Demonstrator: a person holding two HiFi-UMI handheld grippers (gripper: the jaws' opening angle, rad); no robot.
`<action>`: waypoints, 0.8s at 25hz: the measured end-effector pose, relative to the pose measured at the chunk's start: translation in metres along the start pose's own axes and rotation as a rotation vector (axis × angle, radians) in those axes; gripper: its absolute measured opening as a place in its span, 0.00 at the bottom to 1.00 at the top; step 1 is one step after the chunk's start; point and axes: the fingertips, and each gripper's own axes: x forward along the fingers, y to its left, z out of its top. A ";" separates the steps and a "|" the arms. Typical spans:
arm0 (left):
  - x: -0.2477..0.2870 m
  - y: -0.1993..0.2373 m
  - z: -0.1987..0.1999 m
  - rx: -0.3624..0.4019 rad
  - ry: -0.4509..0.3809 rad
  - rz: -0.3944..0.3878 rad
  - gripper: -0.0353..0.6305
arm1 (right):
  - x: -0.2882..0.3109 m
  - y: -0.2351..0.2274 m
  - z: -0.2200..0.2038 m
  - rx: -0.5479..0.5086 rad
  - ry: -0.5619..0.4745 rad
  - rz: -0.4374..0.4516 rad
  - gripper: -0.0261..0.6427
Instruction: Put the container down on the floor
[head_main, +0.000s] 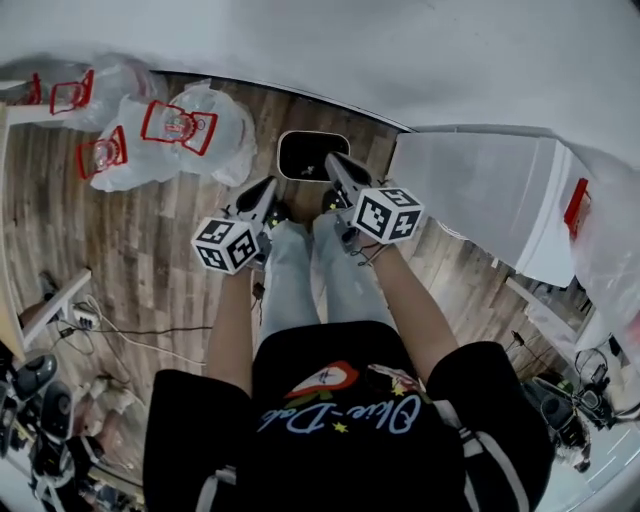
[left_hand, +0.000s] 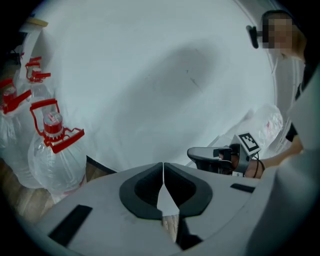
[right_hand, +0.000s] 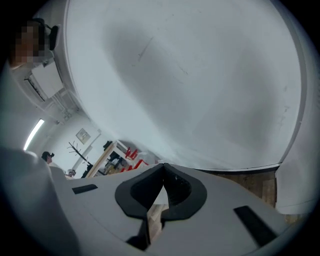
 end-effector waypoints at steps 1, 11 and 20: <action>-0.004 -0.002 0.006 0.011 -0.007 0.001 0.07 | -0.006 0.004 0.004 -0.003 -0.014 -0.005 0.04; -0.047 -0.066 0.059 0.135 -0.086 -0.048 0.07 | -0.052 0.051 0.041 -0.074 -0.066 0.020 0.04; -0.076 -0.111 0.097 0.235 -0.111 -0.070 0.07 | -0.076 0.104 0.077 -0.201 -0.079 0.075 0.04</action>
